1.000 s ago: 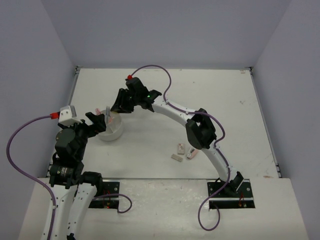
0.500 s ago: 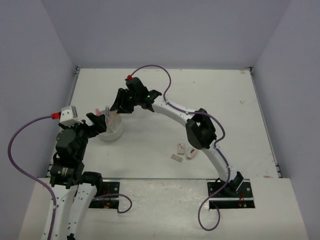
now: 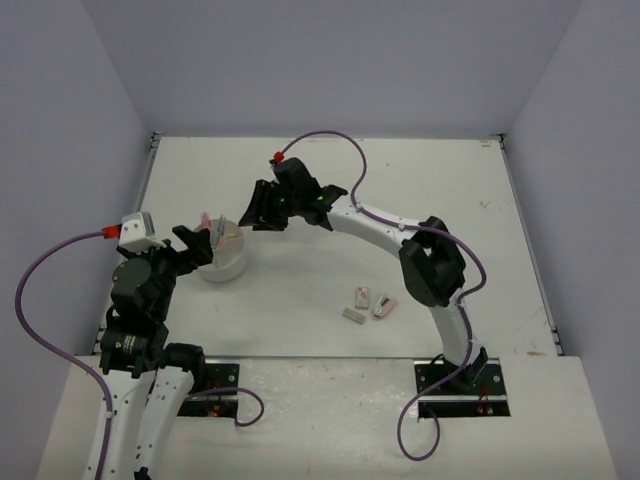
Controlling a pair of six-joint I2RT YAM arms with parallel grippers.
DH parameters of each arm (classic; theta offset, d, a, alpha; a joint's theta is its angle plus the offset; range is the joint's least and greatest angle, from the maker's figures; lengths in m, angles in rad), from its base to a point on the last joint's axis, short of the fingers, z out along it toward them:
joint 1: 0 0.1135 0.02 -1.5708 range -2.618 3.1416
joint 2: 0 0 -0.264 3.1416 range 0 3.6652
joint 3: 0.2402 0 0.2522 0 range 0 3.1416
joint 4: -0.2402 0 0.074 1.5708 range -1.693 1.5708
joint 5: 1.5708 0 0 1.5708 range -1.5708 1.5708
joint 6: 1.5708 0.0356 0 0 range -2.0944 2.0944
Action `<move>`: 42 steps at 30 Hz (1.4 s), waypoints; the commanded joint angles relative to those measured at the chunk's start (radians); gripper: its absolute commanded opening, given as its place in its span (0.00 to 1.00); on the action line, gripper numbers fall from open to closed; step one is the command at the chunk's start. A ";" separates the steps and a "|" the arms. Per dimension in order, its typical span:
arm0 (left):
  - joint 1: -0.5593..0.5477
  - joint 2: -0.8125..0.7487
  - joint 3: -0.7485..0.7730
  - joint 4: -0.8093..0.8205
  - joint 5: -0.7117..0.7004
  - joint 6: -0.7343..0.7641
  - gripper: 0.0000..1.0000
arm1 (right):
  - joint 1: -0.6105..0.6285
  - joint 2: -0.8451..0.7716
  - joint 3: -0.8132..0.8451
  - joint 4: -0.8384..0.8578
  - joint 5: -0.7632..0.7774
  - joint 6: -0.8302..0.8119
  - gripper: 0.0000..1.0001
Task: Sort the stationery into containers
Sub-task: Place the stationery in the storage box, then pick up the stationery from the center of the board.
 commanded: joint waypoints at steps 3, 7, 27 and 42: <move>-0.006 -0.011 -0.002 0.029 0.000 0.016 1.00 | -0.012 -0.271 -0.203 0.080 0.102 -0.148 0.51; -0.006 -0.004 0.000 0.029 0.002 0.016 1.00 | -0.012 -0.447 -0.380 -0.014 0.235 -0.255 0.52; -0.006 -0.026 -0.003 0.032 0.011 0.015 1.00 | 0.142 -0.582 -0.783 -0.468 0.524 -0.519 0.50; -0.018 -0.027 -0.005 0.035 0.014 0.018 1.00 | 0.189 -0.499 -0.785 -0.434 0.456 -0.533 0.41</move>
